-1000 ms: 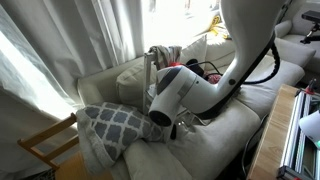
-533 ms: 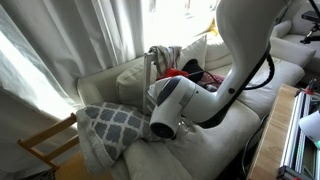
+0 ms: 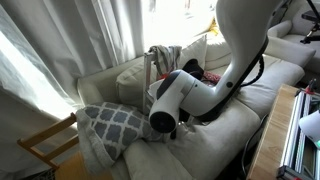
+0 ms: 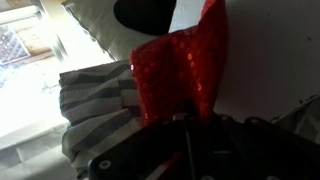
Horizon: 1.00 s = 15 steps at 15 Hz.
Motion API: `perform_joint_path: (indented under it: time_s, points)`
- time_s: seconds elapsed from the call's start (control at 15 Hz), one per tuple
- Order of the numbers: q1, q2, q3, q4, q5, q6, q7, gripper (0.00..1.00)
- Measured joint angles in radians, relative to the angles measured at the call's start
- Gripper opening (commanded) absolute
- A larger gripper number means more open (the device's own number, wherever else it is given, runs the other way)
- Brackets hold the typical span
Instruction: Remove the striped towel from the orange bowler hat and flip the orange hat anticlockwise to make the crown of the hat face upwards
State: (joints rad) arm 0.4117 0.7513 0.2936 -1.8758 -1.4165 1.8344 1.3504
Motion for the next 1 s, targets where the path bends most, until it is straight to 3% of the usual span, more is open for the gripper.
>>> perform_joint_path:
  time_s: [0.13,0.67,1.0]
  points:
    - [-0.004,0.001,-0.007,0.001,0.0,0.0,0.0,0.37]
    - [-0.014,0.003,-0.009,0.001,0.004,0.067,-0.017,0.99]
    - [-0.058,0.0,-0.002,0.0,0.081,0.235,-0.118,1.0]
